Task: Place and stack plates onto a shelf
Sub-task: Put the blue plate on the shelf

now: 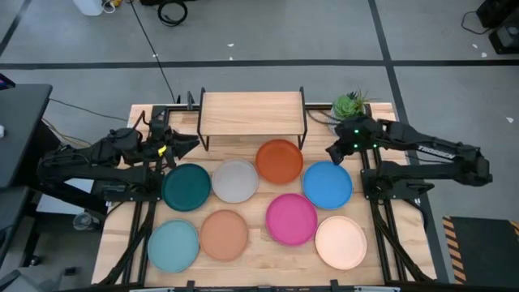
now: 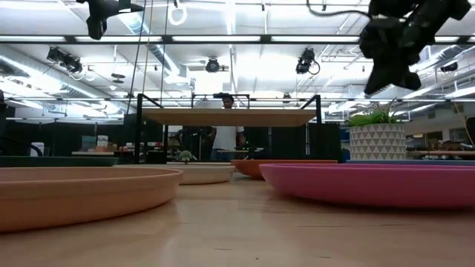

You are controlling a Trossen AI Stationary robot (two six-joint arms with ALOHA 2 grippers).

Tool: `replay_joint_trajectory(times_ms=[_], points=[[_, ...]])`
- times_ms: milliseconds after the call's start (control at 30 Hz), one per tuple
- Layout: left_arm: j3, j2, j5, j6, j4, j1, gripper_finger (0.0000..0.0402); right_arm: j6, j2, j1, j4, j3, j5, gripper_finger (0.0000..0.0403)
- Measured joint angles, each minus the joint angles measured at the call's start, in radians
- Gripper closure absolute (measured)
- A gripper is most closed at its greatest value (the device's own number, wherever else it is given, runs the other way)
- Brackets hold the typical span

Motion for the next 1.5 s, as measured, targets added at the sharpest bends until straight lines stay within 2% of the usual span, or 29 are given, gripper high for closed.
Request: replay_joint_trajectory(times_ms=[100, 200, 433, 533, 600, 667, 867, 967, 1033, 1167, 1300, 1500], points=[[0.0, 0.001, -0.03, 0.027, 0.027, 0.0, 0.0237, -0.053, 0.045, 0.0, -0.046, -0.005, -0.006, 0.0389], [0.0, -0.002, -0.051, 0.05, 0.03, 0.002, 0.0237, -0.118, 0.097, 0.0, -0.094, -0.019, 0.013, 0.0367], [0.0, -0.002, -0.122, 0.035, 0.032, 0.002, 0.0237, -0.222, 0.216, -0.039, -0.104, -0.047, 0.032, 0.0268], [0.0, -0.002, -0.141, 0.029, 0.067, 0.002, 0.0237, -0.225, 0.268, -0.094, -0.105, -0.05, -0.018, 0.0237], [0.0, -0.002, -0.141, 0.039, 0.09, 0.002, 0.0237, -0.227, 0.31, -0.13, -0.096, -0.05, -0.092, 0.0229], [0.0, -0.002, -0.145, 0.054, 0.107, 0.002, 0.0237, -0.239, 0.35, -0.15, -0.08, -0.05, -0.123, 0.0227], [0.0, -0.002, -0.163, 0.063, 0.113, 0.002, 0.0237, -0.333, 0.436, -0.167, -0.056, -0.05, -0.117, 0.0228], [0.0, -0.002, -0.163, 0.063, 0.113, 0.002, 0.0237, -0.341, 0.451, -0.167, -0.041, -0.05, -0.103, 0.0228], [0.0, -0.002, -0.163, 0.062, 0.113, 0.002, 0.0237, -0.326, 0.45, -0.16, -0.044, -0.05, -0.13, 0.0228], [0.0, -0.002, -0.163, 0.055, 0.113, 0.002, 0.0237, -0.231, 0.416, -0.08, -0.044, -0.047, -0.199, 0.0228], [0.0, -0.002, -0.171, 0.059, 0.113, 0.002, 0.0237, -0.183, 0.386, 0.088, -0.019, -0.025, -0.152, 0.0228], [0.0, -0.002, -0.223, 0.107, 0.113, 0.002, 0.0237, -0.13, 0.385, 0.352, 0.11, -0.013, -0.086, 0.0228]])
